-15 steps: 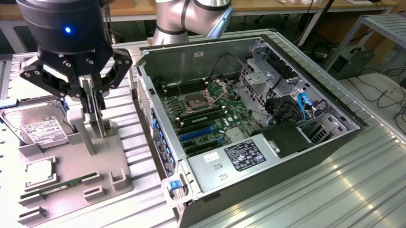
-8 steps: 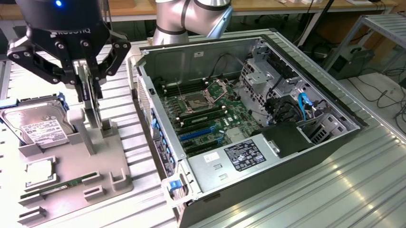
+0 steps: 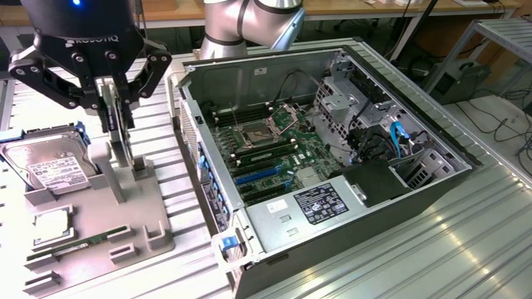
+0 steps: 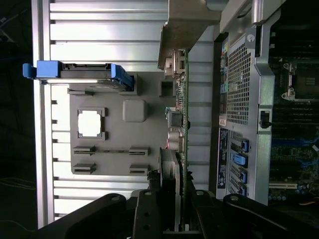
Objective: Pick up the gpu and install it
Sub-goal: 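Pick up the gpu and move the gpu toward the slot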
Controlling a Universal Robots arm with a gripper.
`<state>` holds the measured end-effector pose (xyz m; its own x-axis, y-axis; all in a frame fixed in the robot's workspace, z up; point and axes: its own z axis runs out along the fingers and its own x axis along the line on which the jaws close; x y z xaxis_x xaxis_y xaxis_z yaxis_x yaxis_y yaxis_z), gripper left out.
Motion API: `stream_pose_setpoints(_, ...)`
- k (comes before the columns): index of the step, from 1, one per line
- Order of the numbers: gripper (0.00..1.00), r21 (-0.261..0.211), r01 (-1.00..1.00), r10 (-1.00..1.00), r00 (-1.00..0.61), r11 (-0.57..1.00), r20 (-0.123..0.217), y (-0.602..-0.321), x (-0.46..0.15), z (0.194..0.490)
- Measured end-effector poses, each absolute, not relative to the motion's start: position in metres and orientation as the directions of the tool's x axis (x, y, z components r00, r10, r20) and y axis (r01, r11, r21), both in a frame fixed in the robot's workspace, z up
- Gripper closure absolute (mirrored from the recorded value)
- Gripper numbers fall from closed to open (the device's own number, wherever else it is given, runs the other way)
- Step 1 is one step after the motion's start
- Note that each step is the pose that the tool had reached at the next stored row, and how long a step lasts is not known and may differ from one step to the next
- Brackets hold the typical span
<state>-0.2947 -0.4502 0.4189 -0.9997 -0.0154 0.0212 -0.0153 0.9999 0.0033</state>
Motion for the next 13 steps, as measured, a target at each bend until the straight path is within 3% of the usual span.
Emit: stream_pose_setpoints(13, 0.72, 0.003, -0.015, -0.015, -1.000, 1.000, 0.021, -0.450, -0.271, 0.419)
